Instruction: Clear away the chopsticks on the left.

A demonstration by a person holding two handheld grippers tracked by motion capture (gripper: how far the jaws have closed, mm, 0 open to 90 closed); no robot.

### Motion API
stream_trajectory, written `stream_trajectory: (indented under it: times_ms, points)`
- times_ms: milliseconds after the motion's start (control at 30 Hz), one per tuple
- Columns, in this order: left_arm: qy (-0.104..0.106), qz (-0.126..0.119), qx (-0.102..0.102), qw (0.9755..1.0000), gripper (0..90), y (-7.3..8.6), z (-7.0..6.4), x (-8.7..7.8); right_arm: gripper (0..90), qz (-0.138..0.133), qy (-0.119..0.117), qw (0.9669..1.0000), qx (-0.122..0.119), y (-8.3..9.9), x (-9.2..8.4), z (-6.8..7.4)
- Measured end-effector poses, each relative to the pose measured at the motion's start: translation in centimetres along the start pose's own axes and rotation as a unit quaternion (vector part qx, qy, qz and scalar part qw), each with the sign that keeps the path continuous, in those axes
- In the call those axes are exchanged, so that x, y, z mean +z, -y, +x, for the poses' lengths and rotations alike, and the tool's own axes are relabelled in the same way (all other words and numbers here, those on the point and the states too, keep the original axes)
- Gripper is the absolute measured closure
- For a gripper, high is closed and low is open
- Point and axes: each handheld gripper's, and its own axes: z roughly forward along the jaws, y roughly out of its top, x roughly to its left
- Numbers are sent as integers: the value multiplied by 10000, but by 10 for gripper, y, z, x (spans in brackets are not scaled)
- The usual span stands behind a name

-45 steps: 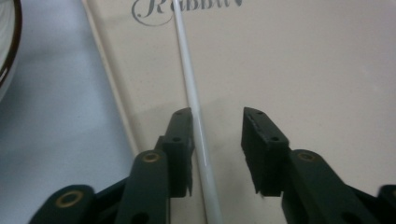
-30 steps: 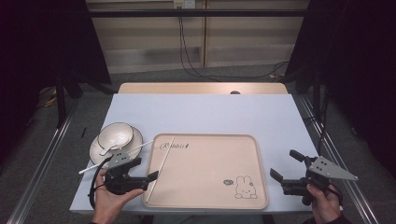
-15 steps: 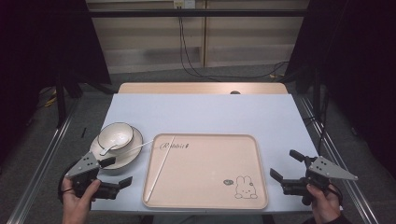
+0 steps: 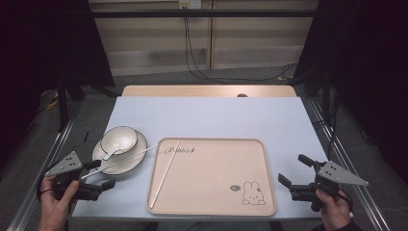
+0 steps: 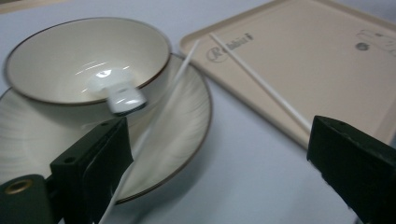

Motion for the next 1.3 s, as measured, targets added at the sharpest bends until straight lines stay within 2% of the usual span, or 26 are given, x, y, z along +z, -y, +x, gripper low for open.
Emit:
stream_trajectory:
  times_ms: [33,67,133,200,233,333,467,533,633,667,733,767,800,833,867,1000,1133,1167,1200,1300]
  points:
    - [-83,144,-192,9997,62,2,10,3,4,-7,14,10000,20,0,0,0]
    - [-83,144,-192,9997,63,2,10,3,4,-17,18,10000,-12,0,0,0]
    - [-212,261,-288,9990,64,6,20,6,4,-22,28,10000,32,0,0,1]
    - [-228,290,-280,9989,70,7,23,7,4,-20,30,10000,33,0,0,0]
    - [-256,323,-172,9990,71,7,26,8,4,-15,26,10000,6,0,0,0]
    - [-235,455,-61,9987,132,5,29,12,4,-1,9,10000,-30,0,0,0]
    - [-223,548,42,9982,262,3,31,17,4,-19,2,10000,-22,0,1,0]
    - [-299,629,98,9975,353,2,32,20,4,4,1,10000,-37,0,1,0]
    - [-209,763,131,9968,454,1,36,26,4,4,3,10000,-32,0,0,0]
    - [-240,784,164,9965,480,0,36,27,4,2,2,10000,-35,0,0,0]
    - [-210,804,157,9964,499,-1,35,29,4,-5,5,10000,-24,0,0,0]
    - [-229,904,214,9954,562,-3,34,33,4,3,0,10000,-32,0,0,0]
    - [-229,904,214,9954,567,-3,34,33,4,3,0,10000,-32,0,0,0]
    - [-180,1015,321,9942,610,-5,35,36,4,6,-7,10000,-42,0,1,0]
    - [-189,1016,259,9943,612,-5,34,37,4,4,-5,10000,-42,0,0,0]
    - [-128,1035,266,9942,641,-6,34,42,4,-11,-10,10000,-20,0,0,0]
    - [-49,1154,325,9928,713,-9,33,48,4,8,-9,10000,-45,0,1,0]
    - [-17,1133,312,9931,734,-10,33,49,4,10,-9,10000,-42,0,1,0]
    - [-12,1225,332,9919,761,-11,32,49,4,9,-8,10000,-44,0,1,0]
    - [107,1198,227,9925,793,-10,30,51,4,20,-12,10000,-38,1,1,0]
